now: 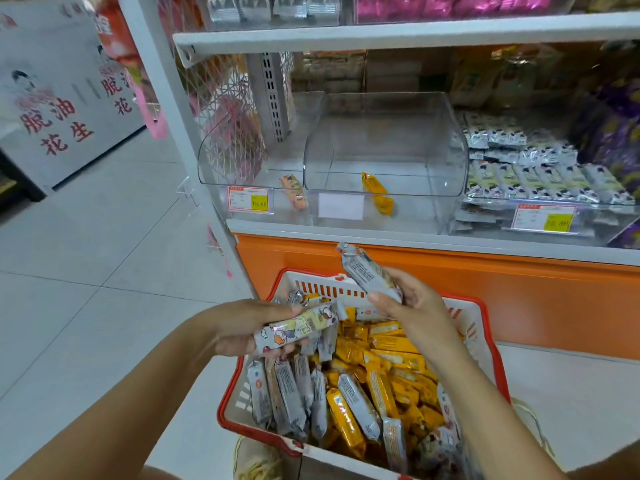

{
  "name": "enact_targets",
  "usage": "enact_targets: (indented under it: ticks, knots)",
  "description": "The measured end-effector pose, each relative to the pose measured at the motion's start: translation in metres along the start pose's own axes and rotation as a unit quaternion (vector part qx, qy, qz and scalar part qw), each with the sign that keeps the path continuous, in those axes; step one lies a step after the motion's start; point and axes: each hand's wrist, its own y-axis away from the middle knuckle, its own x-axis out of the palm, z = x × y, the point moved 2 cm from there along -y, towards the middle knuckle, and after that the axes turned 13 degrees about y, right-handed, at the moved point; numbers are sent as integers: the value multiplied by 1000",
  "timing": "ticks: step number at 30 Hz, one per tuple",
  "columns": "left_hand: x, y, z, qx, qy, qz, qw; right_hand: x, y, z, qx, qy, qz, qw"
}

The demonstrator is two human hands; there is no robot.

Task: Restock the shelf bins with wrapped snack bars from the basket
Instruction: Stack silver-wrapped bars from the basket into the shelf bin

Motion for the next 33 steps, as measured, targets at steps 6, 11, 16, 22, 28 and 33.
enact_targets:
  ticks: [6,11,16,22,28,33]
  knots:
    - [23,-8,-16,-34,52,59,996,-2,12,25,-105,137,50,984]
    - [38,-14,-30,31,10,29,999,-9,13,29,-127,166,11,978]
    - [44,-21,-41,59,-14,35,998,-17,11,27,-109,167,-14,980]
    - [56,-32,-56,113,38,-1,993,-27,9,25,-78,171,-88,978]
    - [73,-41,-68,147,93,0,985,-40,11,36,-95,266,-54,958]
    - [97,-46,-81,162,95,-15,982,-41,14,38,-107,280,-47,953]
